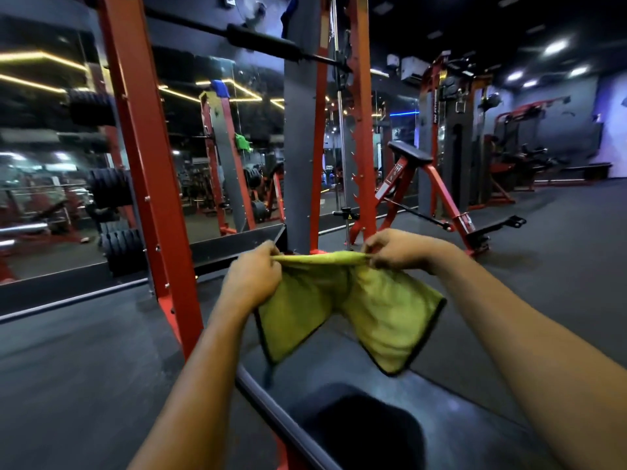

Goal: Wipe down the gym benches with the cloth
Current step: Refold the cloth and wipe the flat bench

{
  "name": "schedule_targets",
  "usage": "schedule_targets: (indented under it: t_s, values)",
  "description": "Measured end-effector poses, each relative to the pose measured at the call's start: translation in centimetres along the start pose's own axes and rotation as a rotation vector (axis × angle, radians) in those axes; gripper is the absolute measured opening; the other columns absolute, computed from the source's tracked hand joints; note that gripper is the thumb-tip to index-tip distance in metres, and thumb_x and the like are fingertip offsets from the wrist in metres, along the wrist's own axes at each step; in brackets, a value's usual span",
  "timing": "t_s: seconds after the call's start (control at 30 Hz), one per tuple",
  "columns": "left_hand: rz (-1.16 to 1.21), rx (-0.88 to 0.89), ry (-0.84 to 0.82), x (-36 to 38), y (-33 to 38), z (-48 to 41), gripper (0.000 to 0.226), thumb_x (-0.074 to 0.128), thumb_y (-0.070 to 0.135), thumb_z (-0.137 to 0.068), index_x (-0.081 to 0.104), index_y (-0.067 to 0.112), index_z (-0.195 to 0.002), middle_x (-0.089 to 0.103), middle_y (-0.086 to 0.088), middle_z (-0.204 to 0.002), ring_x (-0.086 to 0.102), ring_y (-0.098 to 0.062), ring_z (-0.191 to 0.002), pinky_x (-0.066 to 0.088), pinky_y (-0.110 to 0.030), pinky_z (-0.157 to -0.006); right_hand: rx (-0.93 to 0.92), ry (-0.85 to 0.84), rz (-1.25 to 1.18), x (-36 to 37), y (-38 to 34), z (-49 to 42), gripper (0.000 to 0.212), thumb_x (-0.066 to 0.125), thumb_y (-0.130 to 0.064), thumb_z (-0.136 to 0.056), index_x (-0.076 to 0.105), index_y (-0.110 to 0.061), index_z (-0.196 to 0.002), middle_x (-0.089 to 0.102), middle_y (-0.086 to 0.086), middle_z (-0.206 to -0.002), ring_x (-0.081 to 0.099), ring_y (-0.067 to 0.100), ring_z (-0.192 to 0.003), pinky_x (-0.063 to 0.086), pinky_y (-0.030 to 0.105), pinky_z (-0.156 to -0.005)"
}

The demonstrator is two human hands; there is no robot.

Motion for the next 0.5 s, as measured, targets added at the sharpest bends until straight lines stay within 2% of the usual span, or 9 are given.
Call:
schedule_targets:
  t_s: [0.03,0.1,0.13,0.2,0.23,0.3,0.37,0.4,0.5]
  values:
    - [-0.038,0.052,0.022,-1.1,0.4,-0.6,0.019,0.045,0.014,-0.093,0.058,0.026,-0.101,0.061,0.001,-0.089,0.054,-0.015,-0.073,0.04,-0.029,-0.062,-0.008,-0.032,-0.085,0.1,-0.3,0.5,0.024,0.06,0.002,-0.084,0.072,-0.017,-0.092,0.071,0.006,-0.093,0.064,0.018,-0.088,0.053,0.036,-0.087]
    - [-0.077,0.202,-0.037,-2.7,2.3,-1.7,0.02,0.047,0.017,-0.096,0.063,0.024,-0.106,0.061,0.005,-0.096,0.055,-0.015,-0.083,0.043,-0.029,-0.074,-0.073,-0.086,-0.35,1.5,-2.1,1.9,0.032,0.067,-0.005,-0.086,0.065,-0.016,-0.116,0.069,0.004,-0.109,0.066,0.019,-0.099,0.055,0.036,-0.085]
    - [-0.078,0.264,-0.102,-3.2,3.5,-2.1,0.018,0.05,0.019,-0.097,0.065,0.024,-0.106,0.062,0.006,-0.099,0.056,-0.014,-0.088,0.044,-0.029,-0.078,-0.083,-0.147,-0.478,2.8,-3.0,2.5,0.041,0.071,-0.013,-0.087,0.059,-0.02,-0.125,0.067,0.0,-0.115,0.066,0.016,-0.102,0.055,0.029,-0.078]
    - [-0.073,0.344,-0.231,-4.2,5.1,-3.0,0.012,0.058,0.024,-0.096,0.067,0.023,-0.103,0.063,0.008,-0.101,0.058,-0.011,-0.094,0.045,-0.028,-0.084,-0.083,-0.217,-0.605,5.4,-4.4,3.1,0.044,0.074,-0.022,-0.087,0.055,-0.024,-0.127,0.066,-0.007,-0.111,0.066,0.007,-0.095,0.053,0.016,-0.067]
    - [-0.068,0.361,-0.272,-4.9,5.4,-3.5,0.011,0.064,0.026,-0.093,0.068,0.023,-0.102,0.063,0.009,-0.102,0.057,-0.01,-0.096,0.044,-0.028,-0.085,-0.094,-0.181,-0.626,6.4,-4.6,2.7,0.042,0.074,-0.019,-0.087,0.057,-0.02,-0.126,0.067,-0.007,-0.109,0.066,0.005,-0.093,0.054,0.015,-0.066]
    - [-0.06,0.353,-0.277,-6.3,4.8,-4.6,0.018,0.076,0.027,-0.083,0.07,0.023,-0.099,0.062,0.009,-0.103,0.056,-0.01,-0.098,0.042,-0.027,-0.086,-0.12,-0.02,-0.691,7.0,-4.5,2.0,0.034,0.071,-0.013,-0.09,0.062,-0.009,-0.122,0.071,0.002,-0.108,0.068,0.014,-0.096,0.059,0.023,-0.077]
    - [-0.056,0.281,-0.123,-6.9,2.8,-5.7,0.029,0.083,0.027,-0.074,0.068,0.025,-0.099,0.061,0.007,-0.103,0.057,-0.015,-0.1,0.046,-0.03,-0.088,-0.142,0.127,-0.729,6.3,-4.6,1.6,0.026,0.07,-0.016,-0.091,0.065,-0.004,-0.114,0.072,0.013,-0.105,0.07,0.026,-0.097,0.059,0.038,-0.086]
    - [-0.05,0.219,-0.007,-6.7,1.6,-6.1,0.036,0.085,0.028,-0.071,0.066,0.026,-0.102,0.061,0.005,-0.102,0.058,-0.018,-0.1,0.05,-0.035,-0.09,-0.147,0.173,-0.731,5.6,-4.9,1.4,0.026,0.07,-0.018,-0.091,0.066,-0.002,-0.112,0.072,0.016,-0.105,0.07,0.028,-0.096,0.058,0.04,-0.087]
    - [0.018,-0.033,0.209,-4.3,-1.6,-5.8,0.046,0.084,0.032,-0.072,0.061,0.019,-0.11,0.065,-0.004,-0.105,0.062,-0.025,-0.098,0.053,-0.041,-0.085,-0.167,0.23,-0.696,4.4,-6.2,1.0,0.026,0.067,-0.024,-0.094,0.067,-0.003,-0.11,0.071,0.011,-0.098,0.065,0.017,-0.085,0.055,0.027,-0.074]
Point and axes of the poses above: each hand's wrist, its own z-axis away from the middle knuckle, its own x-axis out of the palm, y = z × x, the point moved 2 cm from there along -z, towards the middle knuckle
